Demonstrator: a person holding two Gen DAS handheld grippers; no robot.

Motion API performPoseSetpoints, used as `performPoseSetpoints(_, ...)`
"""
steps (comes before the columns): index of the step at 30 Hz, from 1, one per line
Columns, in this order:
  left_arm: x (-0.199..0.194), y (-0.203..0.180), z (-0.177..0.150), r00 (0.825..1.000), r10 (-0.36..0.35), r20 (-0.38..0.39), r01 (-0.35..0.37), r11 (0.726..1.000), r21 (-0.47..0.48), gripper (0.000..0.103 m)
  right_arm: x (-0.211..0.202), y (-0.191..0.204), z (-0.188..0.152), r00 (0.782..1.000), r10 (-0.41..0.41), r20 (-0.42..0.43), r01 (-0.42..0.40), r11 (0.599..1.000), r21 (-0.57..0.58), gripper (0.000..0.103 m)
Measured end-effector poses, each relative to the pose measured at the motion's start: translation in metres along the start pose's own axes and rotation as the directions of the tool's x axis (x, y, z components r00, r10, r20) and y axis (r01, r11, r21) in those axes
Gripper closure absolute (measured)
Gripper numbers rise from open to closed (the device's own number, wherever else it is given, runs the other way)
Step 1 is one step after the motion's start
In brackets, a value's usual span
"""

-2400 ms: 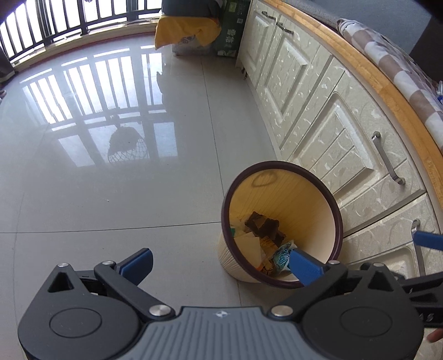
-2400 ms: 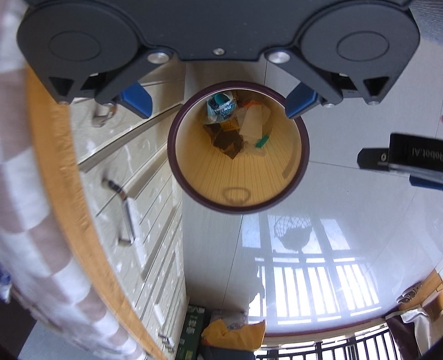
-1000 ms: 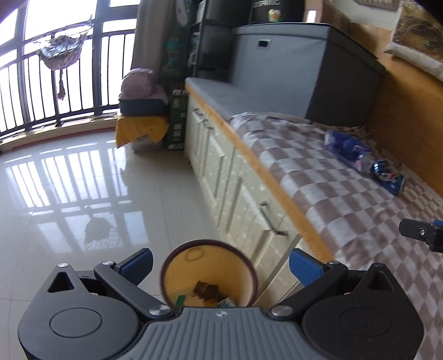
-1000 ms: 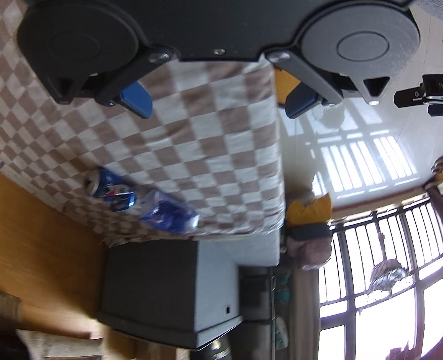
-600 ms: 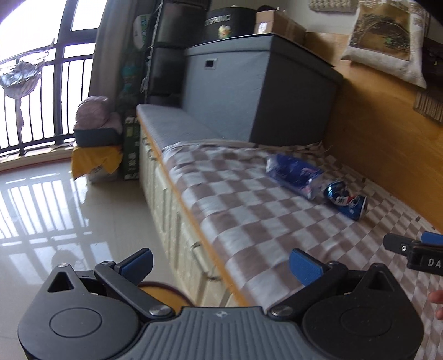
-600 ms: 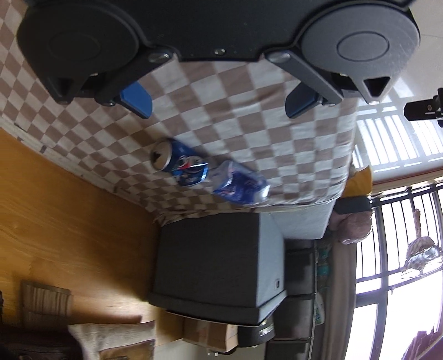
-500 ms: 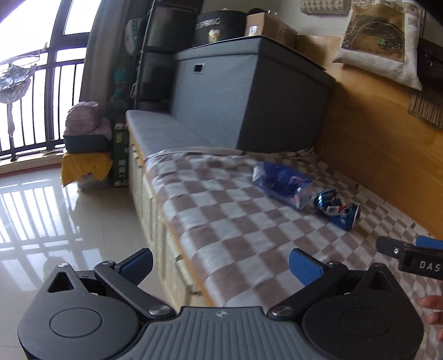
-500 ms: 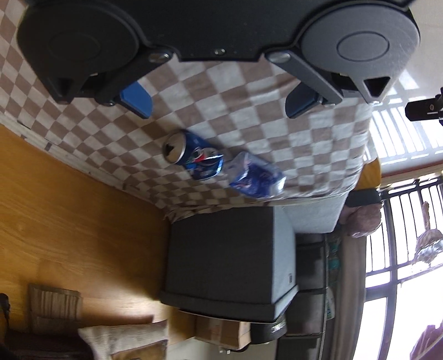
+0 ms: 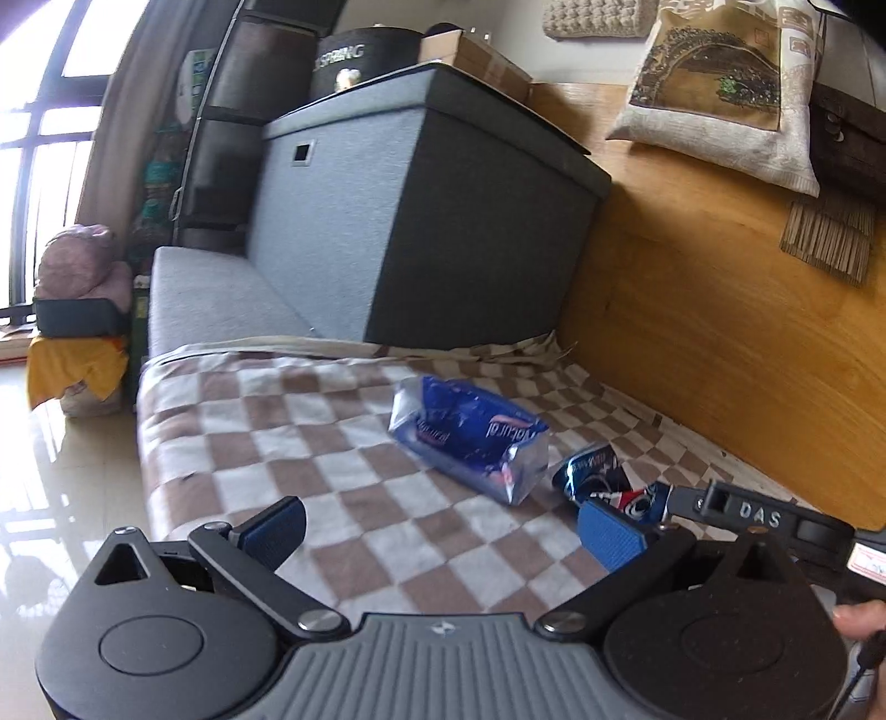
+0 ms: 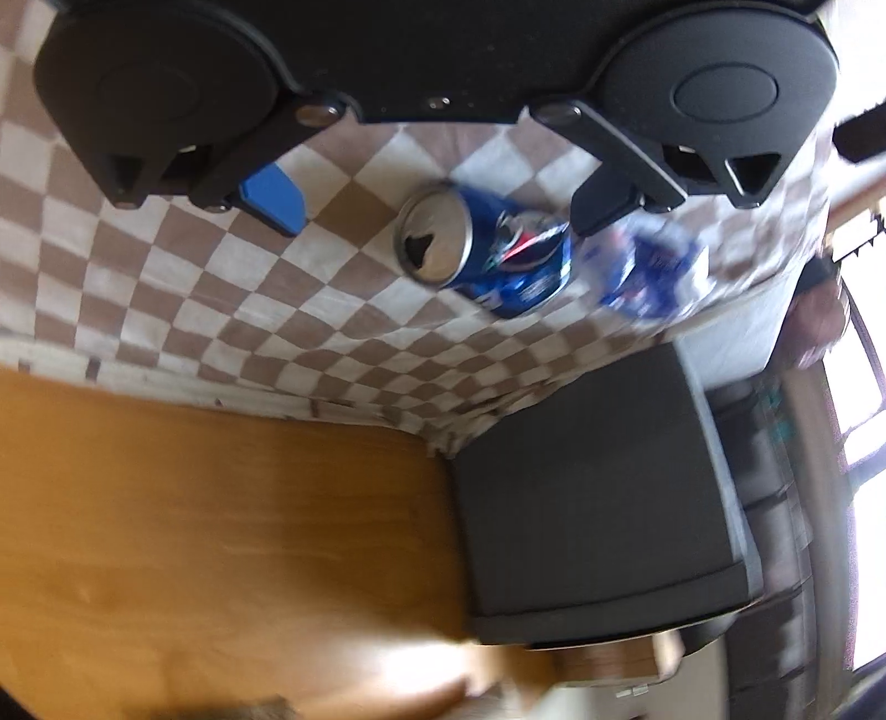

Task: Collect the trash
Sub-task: 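Grasp the blue plastic bag with the left tool while the right tool grasps the Pepsi can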

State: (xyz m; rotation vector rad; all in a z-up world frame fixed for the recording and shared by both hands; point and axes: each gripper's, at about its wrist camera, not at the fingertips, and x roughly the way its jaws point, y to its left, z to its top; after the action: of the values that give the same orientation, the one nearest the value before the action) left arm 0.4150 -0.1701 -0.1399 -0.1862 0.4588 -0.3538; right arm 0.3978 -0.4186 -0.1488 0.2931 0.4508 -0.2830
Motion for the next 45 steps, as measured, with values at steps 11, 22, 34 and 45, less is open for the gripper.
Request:
performPoseSetpoints(11,0.065,-0.018,0.006,0.997,-0.081,0.007,0.081,0.996,0.043,0.0,0.073,-0.028,0.003,0.997,0.075,0.015,-0.076,0.96,0.269,0.0)
performPoseSetpoints(22,0.123,-0.032,0.024,0.999,-0.049,-0.023,0.049,0.999,-0.014,0.0,0.085,-0.03,-0.001,0.997,0.078,-0.021,-0.071,0.967,0.244,0.013)
performPoseSetpoints(34,0.181,-0.051,0.06,0.984,0.121,-0.13,-0.144,0.972,-0.188,0.0,0.078,-0.022,-0.006,0.98,0.185,-0.072,-0.173,0.974,0.143,0.036)
performPoseSetpoints(45,0.211,-0.052,0.061,0.91,0.32,-0.264,-0.367,0.918,-0.15,0.024,0.071,-0.025,-0.006,0.982,0.179,-0.064,-0.17,0.978,0.125,0.044)
